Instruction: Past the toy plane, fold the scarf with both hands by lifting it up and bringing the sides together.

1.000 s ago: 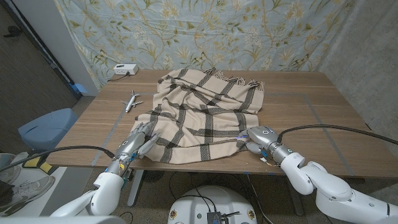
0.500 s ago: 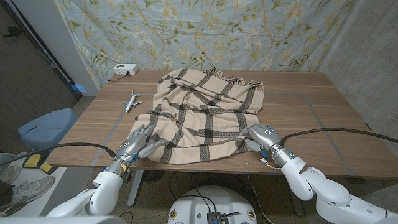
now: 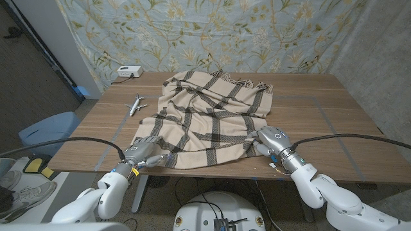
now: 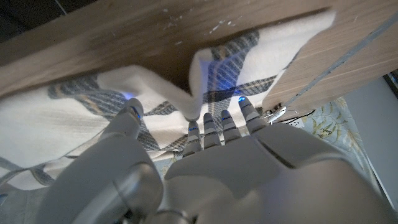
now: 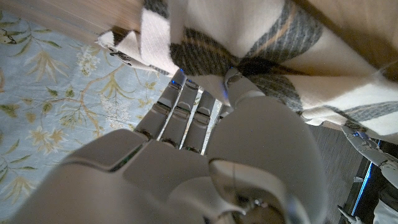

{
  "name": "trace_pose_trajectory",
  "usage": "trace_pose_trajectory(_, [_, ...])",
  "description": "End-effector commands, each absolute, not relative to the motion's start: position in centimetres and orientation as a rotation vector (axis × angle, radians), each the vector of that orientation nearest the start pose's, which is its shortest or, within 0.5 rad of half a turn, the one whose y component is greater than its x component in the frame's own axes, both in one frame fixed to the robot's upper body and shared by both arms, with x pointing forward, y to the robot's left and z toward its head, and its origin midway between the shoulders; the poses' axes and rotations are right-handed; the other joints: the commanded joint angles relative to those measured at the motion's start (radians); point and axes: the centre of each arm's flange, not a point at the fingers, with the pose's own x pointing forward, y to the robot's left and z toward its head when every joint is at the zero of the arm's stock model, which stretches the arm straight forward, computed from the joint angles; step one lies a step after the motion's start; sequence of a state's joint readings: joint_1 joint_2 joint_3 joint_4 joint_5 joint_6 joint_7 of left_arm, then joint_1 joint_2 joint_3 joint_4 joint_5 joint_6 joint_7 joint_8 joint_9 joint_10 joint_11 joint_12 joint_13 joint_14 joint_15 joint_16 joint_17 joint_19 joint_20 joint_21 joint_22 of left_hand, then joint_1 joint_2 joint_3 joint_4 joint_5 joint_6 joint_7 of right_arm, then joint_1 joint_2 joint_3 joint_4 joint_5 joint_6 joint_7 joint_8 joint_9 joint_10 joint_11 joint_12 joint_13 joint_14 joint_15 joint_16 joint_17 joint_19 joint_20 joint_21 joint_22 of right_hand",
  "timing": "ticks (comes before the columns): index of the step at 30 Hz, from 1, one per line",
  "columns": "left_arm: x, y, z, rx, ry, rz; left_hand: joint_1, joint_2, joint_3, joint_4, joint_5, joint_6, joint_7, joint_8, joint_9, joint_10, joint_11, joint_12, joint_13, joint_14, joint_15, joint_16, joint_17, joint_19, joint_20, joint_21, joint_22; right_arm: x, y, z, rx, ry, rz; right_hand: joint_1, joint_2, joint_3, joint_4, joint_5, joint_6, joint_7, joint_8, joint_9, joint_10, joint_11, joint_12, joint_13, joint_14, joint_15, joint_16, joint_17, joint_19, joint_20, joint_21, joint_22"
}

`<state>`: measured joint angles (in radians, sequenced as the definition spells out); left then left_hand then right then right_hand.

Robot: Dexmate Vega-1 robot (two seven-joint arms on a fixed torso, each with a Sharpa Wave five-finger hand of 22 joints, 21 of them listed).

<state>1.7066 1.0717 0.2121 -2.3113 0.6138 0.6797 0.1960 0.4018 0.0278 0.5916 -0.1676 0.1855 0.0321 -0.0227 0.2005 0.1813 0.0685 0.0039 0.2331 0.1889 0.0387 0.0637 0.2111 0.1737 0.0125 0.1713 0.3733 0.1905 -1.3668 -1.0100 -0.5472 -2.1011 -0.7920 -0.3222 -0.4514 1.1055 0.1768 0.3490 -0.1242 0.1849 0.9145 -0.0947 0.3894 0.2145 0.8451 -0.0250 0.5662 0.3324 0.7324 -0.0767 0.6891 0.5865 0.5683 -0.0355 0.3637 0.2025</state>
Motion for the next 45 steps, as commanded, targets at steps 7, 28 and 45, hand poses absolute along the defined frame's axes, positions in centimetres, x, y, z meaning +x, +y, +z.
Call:
trace_pose_trajectory(7, [45.3, 30.3, -15.9, 1.624, -0.083, 0.174, 0.130, 0.004, -0.013, -0.007, 0.001, 0.063, 0.017, 0.004, 0.004, 0.118, -0.019, 0.018, 0.003, 0.197, -0.048, 0.022, 0.001, 0.217, -0.050, 0.080, 0.014, 46.6, -22.2, -14.3, -1.521, -0.801, -0.126, 0.004, 0.009, 0.004, 0.008, 0.005, 0.008, 0.003, 0.011, 0.004, -0.002, 0.001, 0.012, 0.012, 0.005, -0.126, -0.005, 0.010, 0.007, -0.002, 0.006, 0.003])
trace_pose_trajectory(28, [46.3, 29.2, -16.5, 1.672, -0.288, 0.361, 0.567, 0.178, 0.114, 0.037, -0.005, 0.718, -0.011, 0.127, 0.023, 0.778, -0.159, 0.127, 0.007, 0.912, -0.281, 0.088, 0.005, 0.602, -0.205, 0.449, 0.073, 46.9, -22.6, -14.2, -1.507, -0.786, -0.146, 0.007, 0.007, 0.008, 0.012, 0.006, 0.006, 0.004, 0.015, 0.006, -0.007, 0.002, 0.025, 0.028, 0.007, -0.129, -0.014, 0.025, 0.004, -0.001, 0.011, 0.003])
trace_pose_trajectory(45, [42.5, 27.8, -13.6, 1.594, -0.672, 0.591, 0.628, 0.178, 0.111, 0.115, -0.004, 0.799, 0.009, 0.157, 0.103, 0.881, -0.158, 0.227, 0.142, 1.078, -0.283, 0.185, 0.124, 0.529, -0.170, 0.575, 0.096, 44.3, -24.7, -13.1, -1.360, -0.880, -0.392, 0.010, 0.007, 0.011, 0.015, 0.009, 0.016, 0.007, 0.028, 0.014, -0.003, -0.003, 0.040, 0.042, 0.020, -0.132, -0.014, 0.043, 0.001, -0.004, 0.016, 0.003])
